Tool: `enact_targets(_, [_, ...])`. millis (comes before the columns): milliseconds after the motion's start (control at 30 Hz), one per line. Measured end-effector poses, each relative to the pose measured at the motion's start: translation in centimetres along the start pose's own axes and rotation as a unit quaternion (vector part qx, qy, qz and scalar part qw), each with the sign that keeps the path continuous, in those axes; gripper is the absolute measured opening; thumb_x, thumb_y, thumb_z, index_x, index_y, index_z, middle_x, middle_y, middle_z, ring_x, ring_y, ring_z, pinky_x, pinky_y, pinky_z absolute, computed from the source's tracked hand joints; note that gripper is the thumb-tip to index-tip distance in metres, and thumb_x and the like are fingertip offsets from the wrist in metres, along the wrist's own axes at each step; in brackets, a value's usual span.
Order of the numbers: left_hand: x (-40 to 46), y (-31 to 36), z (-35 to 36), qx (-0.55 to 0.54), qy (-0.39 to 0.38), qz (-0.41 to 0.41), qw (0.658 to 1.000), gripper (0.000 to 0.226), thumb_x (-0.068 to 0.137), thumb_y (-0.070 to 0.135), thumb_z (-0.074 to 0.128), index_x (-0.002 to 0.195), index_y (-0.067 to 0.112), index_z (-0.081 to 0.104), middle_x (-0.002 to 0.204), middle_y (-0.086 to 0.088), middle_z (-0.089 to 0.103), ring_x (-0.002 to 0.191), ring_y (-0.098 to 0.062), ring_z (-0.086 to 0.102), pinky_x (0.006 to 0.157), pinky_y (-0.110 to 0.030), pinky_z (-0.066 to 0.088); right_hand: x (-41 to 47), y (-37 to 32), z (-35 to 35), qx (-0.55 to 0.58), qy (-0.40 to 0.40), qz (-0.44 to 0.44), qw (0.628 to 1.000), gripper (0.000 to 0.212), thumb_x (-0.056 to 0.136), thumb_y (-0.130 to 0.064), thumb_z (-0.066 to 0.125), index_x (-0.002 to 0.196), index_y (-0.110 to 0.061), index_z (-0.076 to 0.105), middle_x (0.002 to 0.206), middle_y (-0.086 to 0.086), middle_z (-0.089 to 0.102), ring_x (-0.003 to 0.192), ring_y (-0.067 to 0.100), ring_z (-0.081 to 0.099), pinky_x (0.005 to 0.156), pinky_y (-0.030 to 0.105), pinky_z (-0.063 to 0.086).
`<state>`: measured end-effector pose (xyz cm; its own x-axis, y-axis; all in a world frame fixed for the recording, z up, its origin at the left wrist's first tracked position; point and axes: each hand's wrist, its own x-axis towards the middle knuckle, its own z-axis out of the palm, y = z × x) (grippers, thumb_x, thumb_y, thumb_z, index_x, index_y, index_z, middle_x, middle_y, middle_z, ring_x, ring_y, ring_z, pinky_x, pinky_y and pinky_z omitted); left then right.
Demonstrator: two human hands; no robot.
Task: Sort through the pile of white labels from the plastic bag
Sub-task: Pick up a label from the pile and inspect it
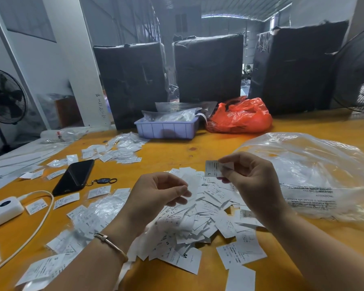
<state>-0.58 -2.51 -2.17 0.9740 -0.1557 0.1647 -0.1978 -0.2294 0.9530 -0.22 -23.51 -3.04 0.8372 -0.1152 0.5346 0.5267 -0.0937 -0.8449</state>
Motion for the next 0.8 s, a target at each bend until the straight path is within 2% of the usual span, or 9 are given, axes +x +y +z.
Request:
enact_targets(267, [-0.2,0.2,0.1,-0.011,-0.02,0.041,0.999,0.011,0.081,0.005,0.074,0.09,-0.001,0.07,0.08,-0.011,0.077,0.069,-0.023,0.074,0.059,-0.024,0.054,-0.4,-0.7,-0.1,0.059,-0.011,-0.017,0.998,0.044,0.074,0.008,0.075,0.111,-0.014,0.064,0.086,0.004,0.074,0.083,0.017,0.072,0.068,0.02,0.055])
enact_targets(400, [-0.4,0.4,0.1,-0.014,-0.022,0.05,0.998,0.029,0.07,0.02,0.078,0.091,0.001,0.069,0.08,-0.009,0.077,0.072,-0.024,0.075,0.059,-0.022,0.054,-0.4,-1.0,0.1,0.071,-0.018,-0.018,0.997,0.045,0.074,0.008,0.074,0.112,-0.013,0.062,0.087,0.005,0.075,0.082,0.017,0.073,0.068,0.02,0.055])
enact_targets(500, [-0.5,0.5,0.1,-0.014,-0.019,0.052,0.998,0.033,0.065,0.024,0.08,0.089,0.004,0.07,0.08,-0.008,0.077,0.073,-0.023,0.075,0.059,-0.021,0.055,-0.5,-1.5,0.1,0.073,-0.017,-0.028,0.997,0.042,0.075,0.008,0.073,0.11,-0.013,0.063,0.088,0.005,0.075,0.083,0.017,0.073,0.07,0.02,0.055])
enact_targets(667, [-0.5,0.5,0.1,-0.007,-0.016,0.06,0.998,0.028,0.069,0.018,0.083,0.089,0.003,0.071,0.079,-0.007,0.077,0.073,-0.021,0.075,0.059,-0.02,0.055,-0.8,-2.5,0.3,0.014,-0.013,-0.087,0.996,0.033,0.073,0.007,0.076,0.1,-0.011,0.067,0.085,-0.006,0.075,0.081,0.007,0.072,0.071,0.014,0.054])
enact_targets(800, [-0.6,0.6,0.2,-0.006,-0.015,0.066,0.998,0.03,0.067,0.02,0.083,0.088,0.003,0.071,0.079,-0.008,0.077,0.073,-0.021,0.075,0.059,-0.02,0.055,-1.2,-3.0,0.6,-0.072,-0.008,-0.132,0.989,0.035,0.073,0.005,0.077,0.098,-0.018,0.068,0.086,-0.011,0.072,0.08,0.002,0.07,0.069,0.012,0.053])
